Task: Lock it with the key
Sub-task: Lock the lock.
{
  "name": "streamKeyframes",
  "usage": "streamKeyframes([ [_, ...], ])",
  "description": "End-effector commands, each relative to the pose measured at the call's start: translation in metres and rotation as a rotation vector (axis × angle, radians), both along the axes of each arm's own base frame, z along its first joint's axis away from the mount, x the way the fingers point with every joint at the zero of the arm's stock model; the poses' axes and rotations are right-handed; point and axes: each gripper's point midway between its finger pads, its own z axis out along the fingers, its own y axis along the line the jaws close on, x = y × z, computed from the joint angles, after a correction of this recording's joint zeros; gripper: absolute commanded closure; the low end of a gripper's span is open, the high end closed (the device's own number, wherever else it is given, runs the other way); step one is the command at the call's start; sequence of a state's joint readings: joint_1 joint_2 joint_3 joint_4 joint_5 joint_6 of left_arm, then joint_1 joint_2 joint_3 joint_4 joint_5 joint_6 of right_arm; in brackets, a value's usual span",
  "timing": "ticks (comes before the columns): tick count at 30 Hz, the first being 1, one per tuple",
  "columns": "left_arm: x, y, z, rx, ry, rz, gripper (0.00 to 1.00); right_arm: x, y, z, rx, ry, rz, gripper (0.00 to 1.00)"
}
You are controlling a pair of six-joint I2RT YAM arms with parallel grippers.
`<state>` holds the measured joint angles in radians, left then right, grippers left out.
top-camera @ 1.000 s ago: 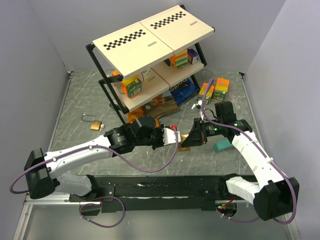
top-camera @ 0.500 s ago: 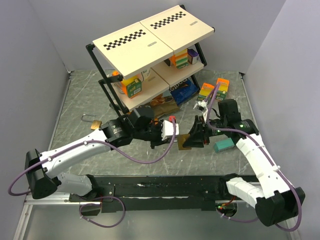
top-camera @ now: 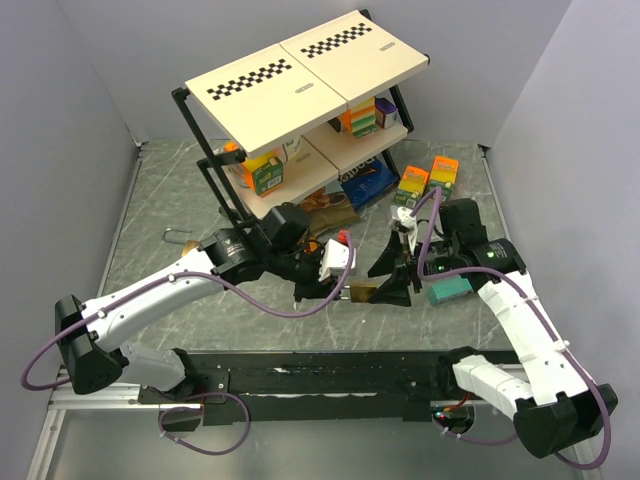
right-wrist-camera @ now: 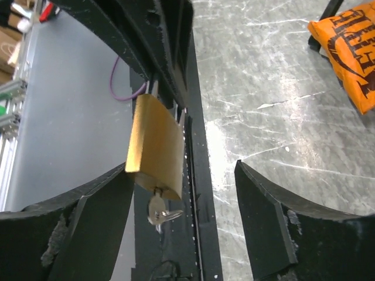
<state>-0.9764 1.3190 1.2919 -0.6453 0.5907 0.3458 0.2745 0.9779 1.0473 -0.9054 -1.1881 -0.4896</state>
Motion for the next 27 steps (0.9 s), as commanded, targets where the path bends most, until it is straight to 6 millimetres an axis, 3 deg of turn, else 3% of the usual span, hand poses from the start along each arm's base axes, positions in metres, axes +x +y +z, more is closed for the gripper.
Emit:
streamKeyframes([
  [1, 0.001, -0.018, 0.053, -0.164, -0.073, -0.061, 0.99, -0.01, 0.008, 0.014, 0.002, -0.126, 0.07, 0.22],
  [4, 0.002, -0.02, 0.057, -0.17, -0.079, -0.062, 0.99, -0.02, 0.013, 0.008, -0.025, -0.16, 0.115, 0.22],
  [11, -0.001, -0.021, 0.06, -0.177, -0.072, -0.076, 0.99, -0.013, 0.012, -0.001, -0.102, -0.24, 0.136, 0.28],
  [14, 0.0, -0.021, 0.06, -0.175, -0.073, -0.077, 0.99, -0.009, 0.012, -0.006, -0.138, -0.289, 0.147, 0.38],
  [20, 0.002, -0.022, 0.06, -0.166, -0.083, -0.075, 0.97, -0.008, 0.016, 0.004, -0.12, -0.312, 0.155, 0.82],
  [21, 0.003, -0.022, 0.061, -0.164, -0.086, -0.068, 0.86, -0.008, 0.016, 0.007, -0.115, -0.308, 0.151, 1.0],
  [23, 0.009, -0.02, 0.061, -0.159, -0.095, -0.037, 0.71, -0.008, 0.017, 0.009, -0.107, -0.304, 0.149, 1.0],
  [24, 0.011, -0.018, 0.063, -0.161, -0.085, -0.019, 0.51, -0.006, 0.018, 0.012, -0.1, -0.302, 0.135, 1.0],
  [27, 0.006, -0.007, 0.06, -0.138, -0.051, -0.03, 0.29, -0.003, 0.018, 0.021, -0.065, -0.321, 0.099, 1.0],
])
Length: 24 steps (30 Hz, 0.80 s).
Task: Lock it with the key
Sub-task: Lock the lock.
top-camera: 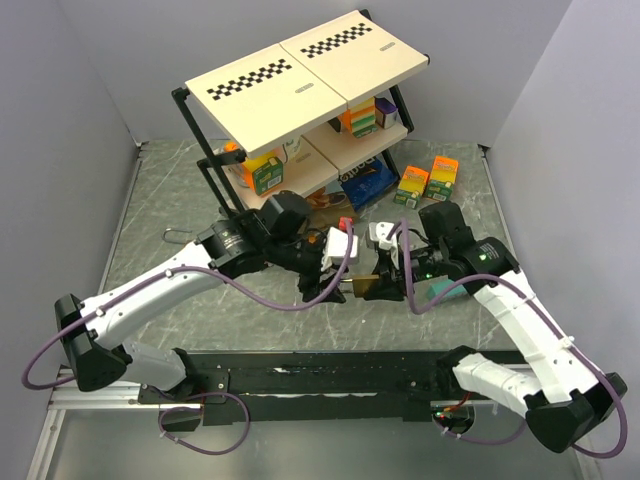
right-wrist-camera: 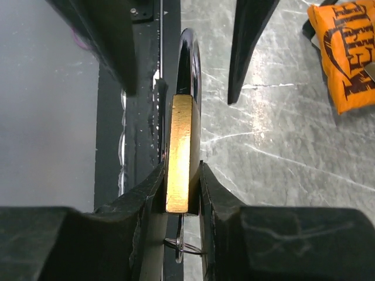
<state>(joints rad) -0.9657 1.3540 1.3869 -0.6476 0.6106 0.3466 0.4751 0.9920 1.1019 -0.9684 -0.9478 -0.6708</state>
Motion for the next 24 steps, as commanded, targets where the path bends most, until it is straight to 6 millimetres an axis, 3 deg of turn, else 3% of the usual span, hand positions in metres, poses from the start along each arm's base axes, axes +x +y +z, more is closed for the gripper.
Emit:
streamKeyframes([
  [1, -0.005, 0.009, 0.035, -0.081, -0.022, -0.018, 0.28, 0.004, 0.007, 0.045, 0.137, -0.126, -0.005, 1.0],
  [3, -0.008, 0.016, 0.029, -0.075, -0.01, -0.002, 0.25, 0.006, 0.009, 0.05, 0.171, -0.149, -0.017, 1.0],
  [4, -0.008, 0.019, 0.039, -0.117, -0.041, 0.009, 0.25, 0.003, 0.009, 0.055, 0.188, -0.167, -0.022, 1.0],
  [8, -0.002, 0.031, 0.033, -0.154, -0.113, 0.078, 0.17, -0.002, 0.01, 0.064, 0.231, -0.19, -0.013, 1.0],
  [9, -0.003, 0.035, 0.04, -0.183, -0.134, 0.091, 0.17, -0.006, 0.011, 0.066, 0.245, -0.19, 0.006, 1.0],
  [17, -0.014, 0.035, 0.046, -0.208, -0.155, 0.015, 0.35, -0.014, 0.013, 0.081, 0.283, -0.223, 0.071, 1.0],
  [24, -0.015, 0.026, 0.036, -0.169, -0.08, 0.0, 0.41, -0.016, 0.016, 0.088, 0.298, -0.235, 0.089, 1.0],
])
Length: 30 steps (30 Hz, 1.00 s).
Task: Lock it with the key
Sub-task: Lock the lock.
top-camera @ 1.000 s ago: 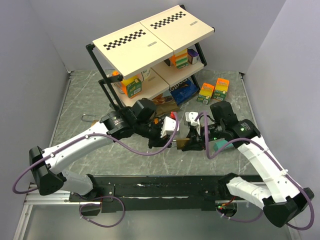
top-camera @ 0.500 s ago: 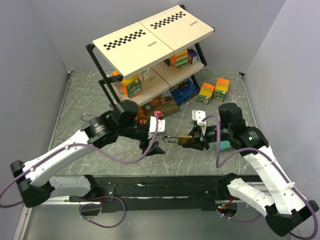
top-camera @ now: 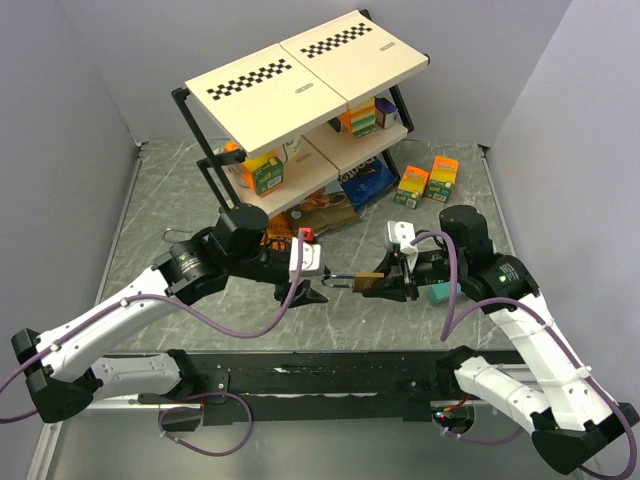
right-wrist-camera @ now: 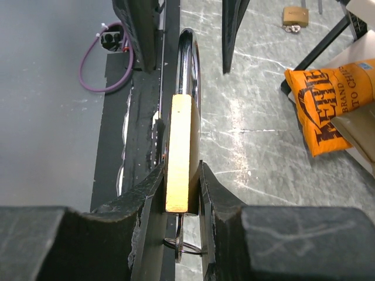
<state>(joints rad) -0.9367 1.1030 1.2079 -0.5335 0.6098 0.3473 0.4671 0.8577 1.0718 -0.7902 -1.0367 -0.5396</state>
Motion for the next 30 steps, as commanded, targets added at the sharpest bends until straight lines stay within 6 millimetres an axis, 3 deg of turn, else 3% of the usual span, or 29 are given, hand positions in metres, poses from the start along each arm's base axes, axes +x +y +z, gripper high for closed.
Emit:
streamKeyframes([
  [1, -0.001, -0.011, 0.007, -0.011, 0.039, -0.035, 0.42, -0.005, 0.01, 0.044, 0.112, -0.142, 0.078, 1.0],
  [6, 0.003, -0.017, 0.006, -0.01, 0.04, -0.034, 0.51, -0.007, 0.012, 0.045, 0.112, -0.144, 0.087, 1.0],
  [13, 0.004, -0.022, 0.006, -0.016, 0.045, -0.036, 0.78, -0.005, 0.013, 0.045, 0.112, -0.149, 0.081, 1.0],
  [20, 0.001, -0.028, 0.01, -0.03, 0.037, -0.058, 0.97, 0.002, 0.016, 0.042, 0.108, -0.144, 0.059, 1.0],
  [30, 0.002, -0.043, 0.022, -0.078, 0.056, -0.063, 0.99, -0.005, 0.031, 0.04, 0.141, -0.086, 0.116, 1.0],
])
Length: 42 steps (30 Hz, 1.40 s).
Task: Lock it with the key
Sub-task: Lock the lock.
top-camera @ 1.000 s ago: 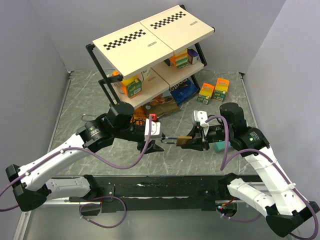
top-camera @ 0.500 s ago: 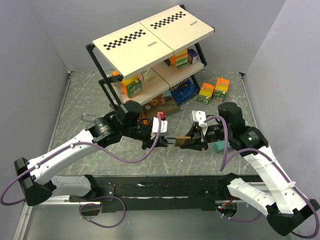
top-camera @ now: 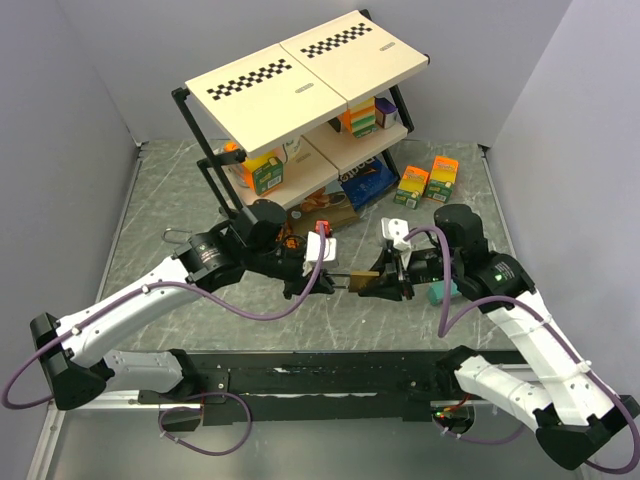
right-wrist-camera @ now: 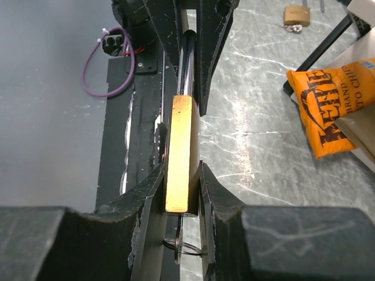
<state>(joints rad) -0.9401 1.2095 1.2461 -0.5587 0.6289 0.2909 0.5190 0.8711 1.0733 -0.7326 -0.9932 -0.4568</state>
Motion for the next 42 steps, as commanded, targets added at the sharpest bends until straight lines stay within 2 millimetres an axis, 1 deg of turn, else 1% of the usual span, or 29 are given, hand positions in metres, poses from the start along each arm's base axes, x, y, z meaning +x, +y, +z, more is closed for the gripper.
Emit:
streamKeyframes([
  [1, -0.003, -0.031, 0.043, -0.155, -0.054, -0.064, 0.99, -0.007, 0.025, 0.036, 0.141, -0.111, 0.136, 1.0],
  [3, -0.004, -0.035, 0.048, -0.173, -0.056, -0.068, 0.99, -0.007, 0.028, 0.036, 0.146, -0.111, 0.141, 1.0],
  [4, -0.005, -0.038, 0.047, -0.174, -0.051, -0.074, 0.99, -0.007, 0.029, 0.035, 0.144, -0.105, 0.145, 1.0],
  [6, -0.005, -0.043, 0.055, -0.203, -0.057, -0.08, 0.99, -0.007, 0.033, 0.036, 0.151, -0.103, 0.152, 1.0],
  [7, -0.005, -0.047, 0.055, -0.208, -0.054, -0.084, 0.99, -0.006, 0.035, 0.035, 0.152, -0.098, 0.153, 1.0],
  [9, -0.004, -0.053, 0.064, -0.241, -0.055, -0.088, 0.99, -0.006, 0.037, 0.034, 0.157, -0.088, 0.159, 1.0],
  [12, -0.007, -0.058, 0.074, -0.274, -0.041, -0.104, 0.99, -0.008, 0.04, 0.032, 0.157, -0.081, 0.173, 1.0],
  [16, -0.011, -0.064, 0.09, -0.34, -0.067, -0.129, 0.99, -0.012, 0.042, 0.026, 0.155, -0.067, 0.194, 1.0],
  [18, -0.017, -0.063, 0.092, -0.355, -0.075, -0.157, 0.99, -0.013, 0.042, 0.026, 0.158, -0.068, 0.2, 1.0],
  [19, -0.018, -0.062, 0.096, -0.372, -0.092, -0.172, 0.99, -0.012, 0.042, 0.024, 0.156, -0.077, 0.2, 1.0],
  [22, -0.024, -0.06, 0.097, -0.388, -0.09, -0.193, 0.99, -0.01, 0.042, 0.02, 0.149, -0.099, 0.193, 1.0],
  [27, -0.022, -0.066, 0.104, -0.413, -0.106, -0.191, 0.99, -0.014, 0.048, 0.022, 0.168, -0.074, 0.223, 1.0],
  [29, -0.02, -0.069, 0.111, -0.435, -0.12, -0.186, 0.99, -0.018, 0.052, 0.022, 0.171, -0.075, 0.244, 1.0],
  [34, -0.019, -0.077, 0.113, -0.448, -0.131, -0.187, 0.99, -0.023, 0.059, 0.022, 0.173, -0.045, 0.274, 1.0],
  [35, -0.02, -0.077, 0.112, -0.446, -0.126, -0.188, 0.99, -0.024, 0.061, 0.022, 0.175, -0.042, 0.284, 1.0],
  [36, -0.02, -0.078, 0.118, -0.467, -0.138, -0.191, 0.99, -0.025, 0.062, 0.021, 0.173, -0.032, 0.288, 1.0],
  [40, -0.02, -0.078, 0.121, -0.483, -0.151, -0.184, 0.99, -0.028, 0.068, 0.018, 0.171, -0.009, 0.305, 1.0],
  [42, -0.02, -0.077, 0.124, -0.491, -0.16, -0.179, 0.99, -0.031, 0.067, 0.013, 0.16, 0.01, 0.311, 1.0],
])
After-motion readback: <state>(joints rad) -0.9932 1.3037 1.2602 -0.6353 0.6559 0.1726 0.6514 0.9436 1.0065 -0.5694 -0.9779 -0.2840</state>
